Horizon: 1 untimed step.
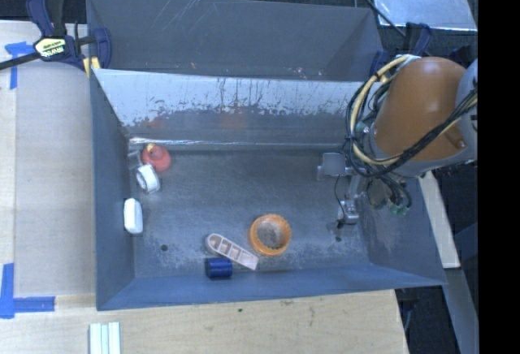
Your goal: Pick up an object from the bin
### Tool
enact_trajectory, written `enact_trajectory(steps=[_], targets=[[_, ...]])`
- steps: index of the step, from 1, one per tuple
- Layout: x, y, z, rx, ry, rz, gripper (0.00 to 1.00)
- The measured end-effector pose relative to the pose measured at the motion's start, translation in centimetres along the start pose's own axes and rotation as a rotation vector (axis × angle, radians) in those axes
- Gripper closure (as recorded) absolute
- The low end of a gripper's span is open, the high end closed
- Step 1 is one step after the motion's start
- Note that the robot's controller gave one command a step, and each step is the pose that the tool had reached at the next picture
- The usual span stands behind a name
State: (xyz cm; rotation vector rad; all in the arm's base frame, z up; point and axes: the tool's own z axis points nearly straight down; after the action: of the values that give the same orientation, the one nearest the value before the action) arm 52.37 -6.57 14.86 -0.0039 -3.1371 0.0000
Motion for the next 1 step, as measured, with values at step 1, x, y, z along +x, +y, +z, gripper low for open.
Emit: enact_trajectory(steps=[1], targets=[[-0.15,0.03,-0.46,0.001,-0.008,-0.002,0.0]])
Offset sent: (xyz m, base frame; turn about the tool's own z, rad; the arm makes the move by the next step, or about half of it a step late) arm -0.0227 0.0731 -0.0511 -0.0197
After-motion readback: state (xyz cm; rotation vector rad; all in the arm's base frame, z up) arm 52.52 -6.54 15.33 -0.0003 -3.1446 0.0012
